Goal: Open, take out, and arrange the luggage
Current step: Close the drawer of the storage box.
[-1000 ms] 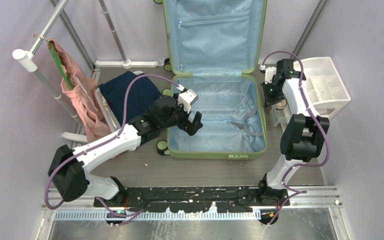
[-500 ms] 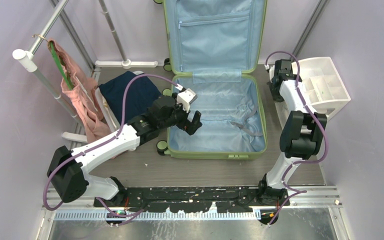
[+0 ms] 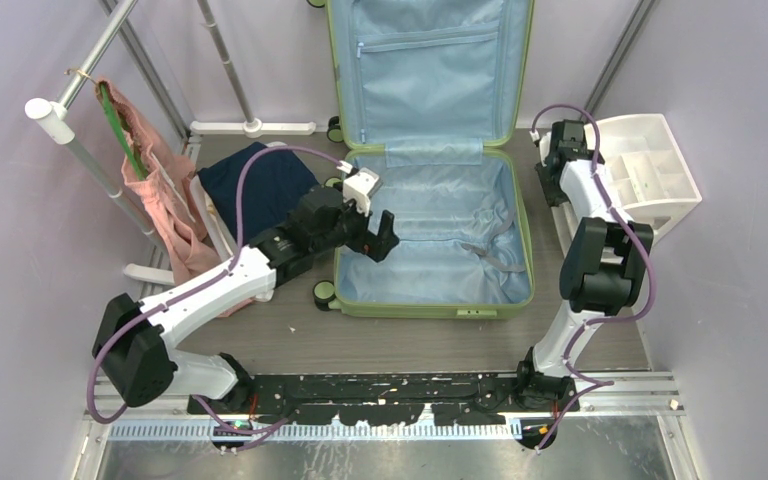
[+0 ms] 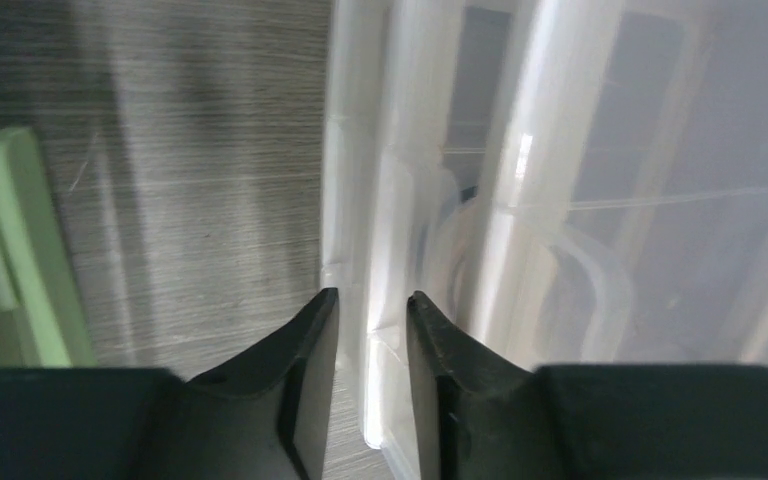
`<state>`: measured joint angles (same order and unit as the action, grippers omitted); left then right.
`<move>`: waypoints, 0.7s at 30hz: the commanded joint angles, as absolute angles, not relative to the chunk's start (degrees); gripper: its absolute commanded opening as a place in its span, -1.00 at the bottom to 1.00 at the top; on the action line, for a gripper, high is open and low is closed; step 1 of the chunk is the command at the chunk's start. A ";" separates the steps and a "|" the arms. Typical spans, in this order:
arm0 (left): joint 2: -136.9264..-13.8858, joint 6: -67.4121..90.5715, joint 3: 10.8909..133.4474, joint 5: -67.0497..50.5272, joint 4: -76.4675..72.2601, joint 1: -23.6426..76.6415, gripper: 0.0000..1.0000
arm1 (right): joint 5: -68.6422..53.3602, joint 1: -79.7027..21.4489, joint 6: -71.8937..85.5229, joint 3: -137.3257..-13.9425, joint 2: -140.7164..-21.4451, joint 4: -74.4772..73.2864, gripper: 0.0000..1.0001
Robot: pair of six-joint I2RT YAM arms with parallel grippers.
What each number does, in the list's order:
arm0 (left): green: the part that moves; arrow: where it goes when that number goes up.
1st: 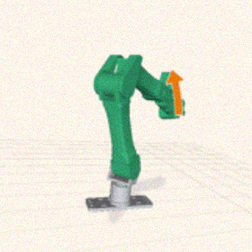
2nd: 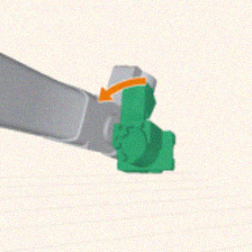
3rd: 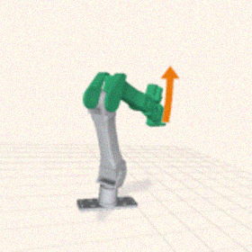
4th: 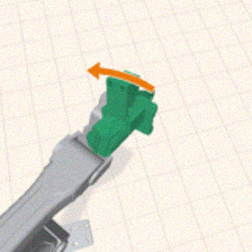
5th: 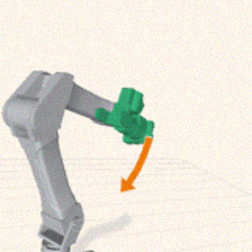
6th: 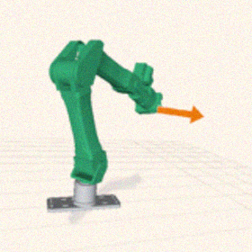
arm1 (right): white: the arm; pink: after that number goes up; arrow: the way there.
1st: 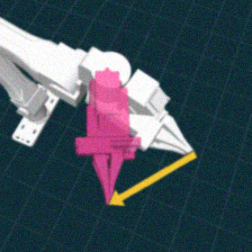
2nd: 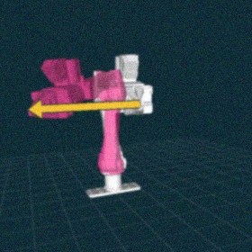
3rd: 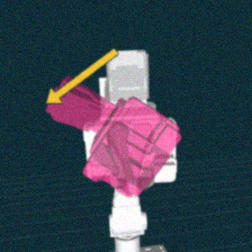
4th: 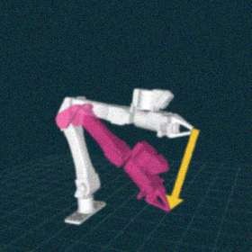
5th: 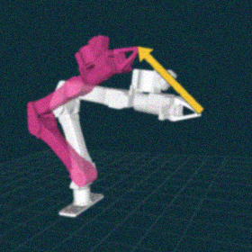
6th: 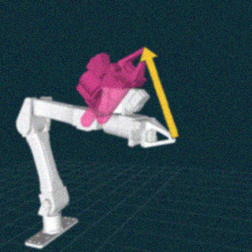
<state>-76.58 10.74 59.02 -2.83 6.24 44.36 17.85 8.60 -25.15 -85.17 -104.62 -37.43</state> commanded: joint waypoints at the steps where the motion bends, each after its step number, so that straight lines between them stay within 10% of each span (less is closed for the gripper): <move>1: -73.34 15.28 59.92 -4.73 2.16 42.27 0.99 | 5.15 9.49 -24.43 -89.71 -100.08 -45.20 -0.19; 8: -71.73 22.08 60.16 -8.89 -0.55 38.49 0.99 | -21.97 10.35 -27.12 -103.59 -94.07 -65.96 0.24; 13: -71.63 26.43 61.58 -10.14 -2.43 36.90 0.95 | -28.50 13.56 -27.06 -109.74 -90.19 -67.48 0.94; 21: -70.19 28.13 61.95 -8.73 -1.62 35.71 0.90 | -30.69 22.27 -26.39 -121.23 -93.79 -73.54 1.00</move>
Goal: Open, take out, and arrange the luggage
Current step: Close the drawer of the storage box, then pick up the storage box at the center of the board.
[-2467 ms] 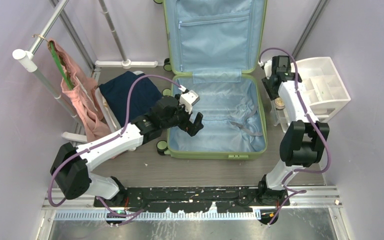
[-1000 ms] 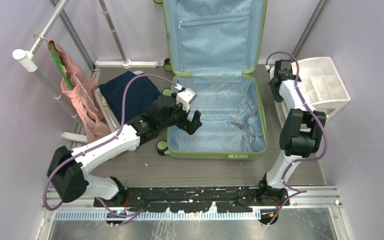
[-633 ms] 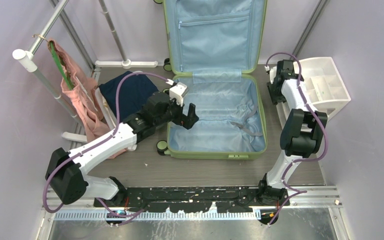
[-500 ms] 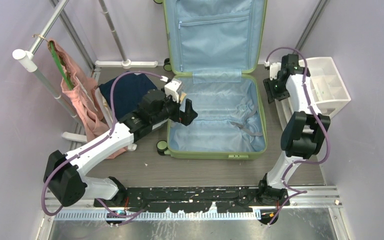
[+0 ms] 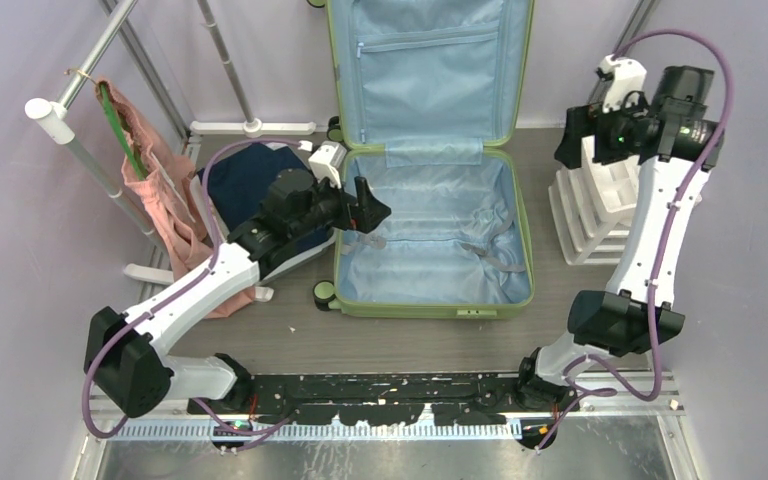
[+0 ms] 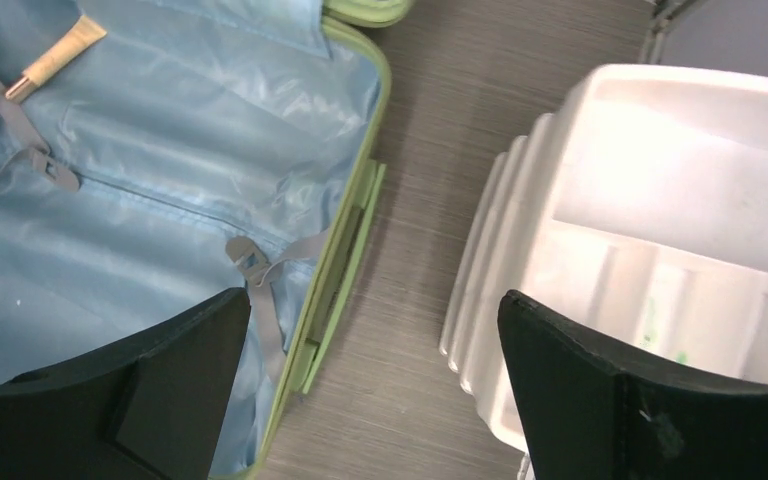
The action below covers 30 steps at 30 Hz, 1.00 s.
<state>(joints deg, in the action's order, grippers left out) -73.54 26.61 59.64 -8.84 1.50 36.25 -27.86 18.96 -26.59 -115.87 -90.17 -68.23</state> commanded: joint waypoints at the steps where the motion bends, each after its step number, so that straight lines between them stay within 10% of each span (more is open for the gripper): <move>1: -69.77 28.26 61.43 -8.40 -1.69 35.62 0.90 | -30.07 22.94 -26.78 -122.87 -94.59 -74.86 1.00; 12: -65.07 23.99 57.10 -6.66 -0.54 33.64 0.88 | -21.10 23.65 -26.72 -128.61 -103.29 -79.82 0.34; 30: -68.05 22.72 58.12 -9.83 -1.68 31.65 0.88 | -13.89 23.56 -24.72 -127.62 -110.16 -78.81 0.09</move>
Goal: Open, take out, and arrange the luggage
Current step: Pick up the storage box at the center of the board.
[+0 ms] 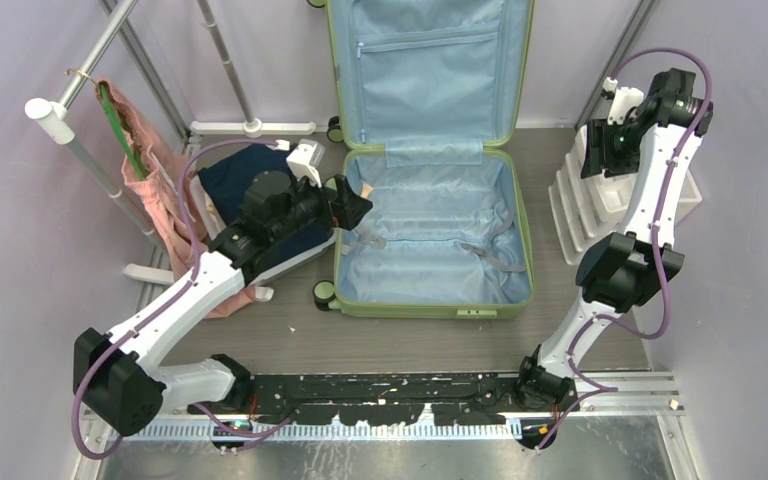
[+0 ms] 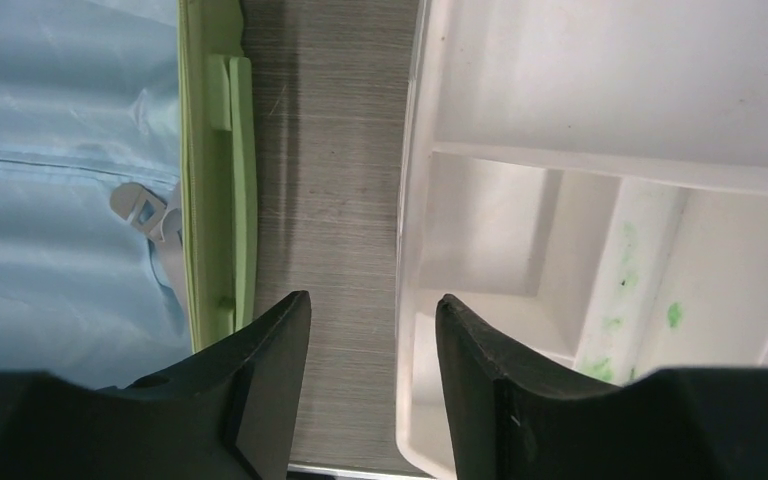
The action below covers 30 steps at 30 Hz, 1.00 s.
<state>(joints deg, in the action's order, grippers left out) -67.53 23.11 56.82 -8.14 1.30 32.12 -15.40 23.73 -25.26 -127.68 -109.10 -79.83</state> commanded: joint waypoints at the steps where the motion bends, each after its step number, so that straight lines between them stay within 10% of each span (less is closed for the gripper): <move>1: -68.25 23.14 58.27 -10.13 -1.86 31.64 0.87 | -13.93 23.49 -24.74 -127.69 -110.66 -78.83 0.08; 12: -70.78 33.92 56.95 -15.99 -10.44 31.63 0.83 | -13.28 22.36 -25.57 -125.02 -112.68 -77.31 -0.13; 21: -77.53 48.02 56.71 -24.68 -22.77 31.85 0.76 | -16.21 22.34 -24.57 -124.88 -110.39 -76.87 -0.97; 30: -88.90 59.24 59.17 -27.30 -38.23 36.44 0.67 | -21.98 24.17 -18.13 -128.41 -103.52 -73.20 -0.98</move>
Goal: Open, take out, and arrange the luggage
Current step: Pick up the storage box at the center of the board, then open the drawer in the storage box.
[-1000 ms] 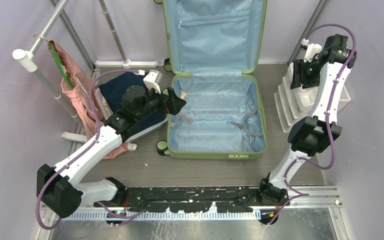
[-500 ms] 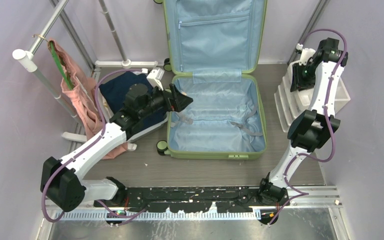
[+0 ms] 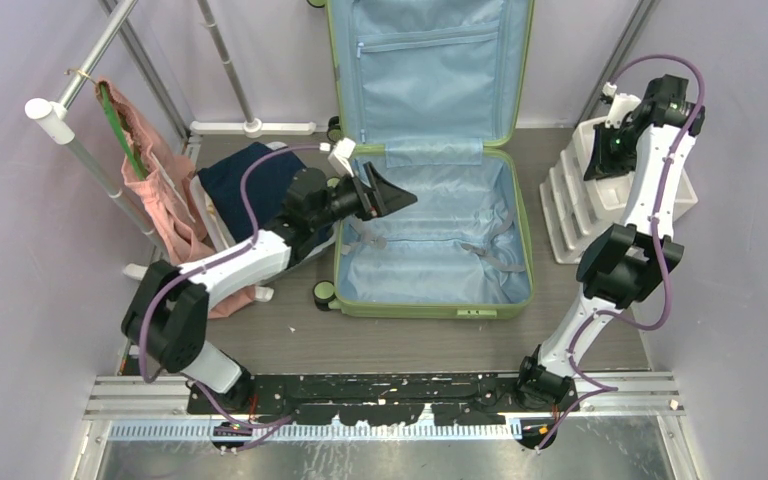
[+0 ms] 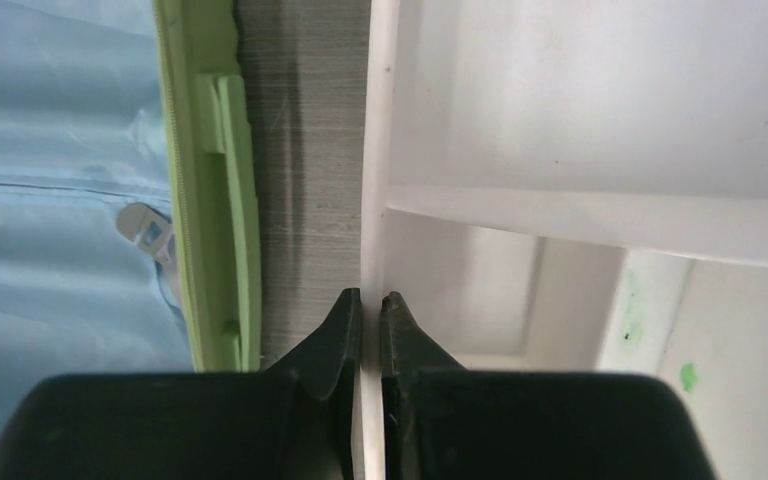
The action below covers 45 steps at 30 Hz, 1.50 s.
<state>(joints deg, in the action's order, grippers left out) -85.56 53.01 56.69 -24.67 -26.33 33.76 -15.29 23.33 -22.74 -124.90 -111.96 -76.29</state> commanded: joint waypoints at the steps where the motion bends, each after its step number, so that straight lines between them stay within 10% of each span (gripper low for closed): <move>1: -90.21 59.80 59.87 -27.25 -39.31 37.13 0.66 | -22.63 24.55 -17.24 -128.71 -103.13 -72.95 -0.98; 45: -139.05 77.38 116.03 -21.13 -39.04 47.20 0.39 | -42.84 31.03 -6.49 -138.16 -95.21 -68.64 -0.98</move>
<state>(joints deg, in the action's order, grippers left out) -137.93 77.97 109.54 -21.85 -40.36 47.29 -36.29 30.87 -6.13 -132.86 -101.60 -75.44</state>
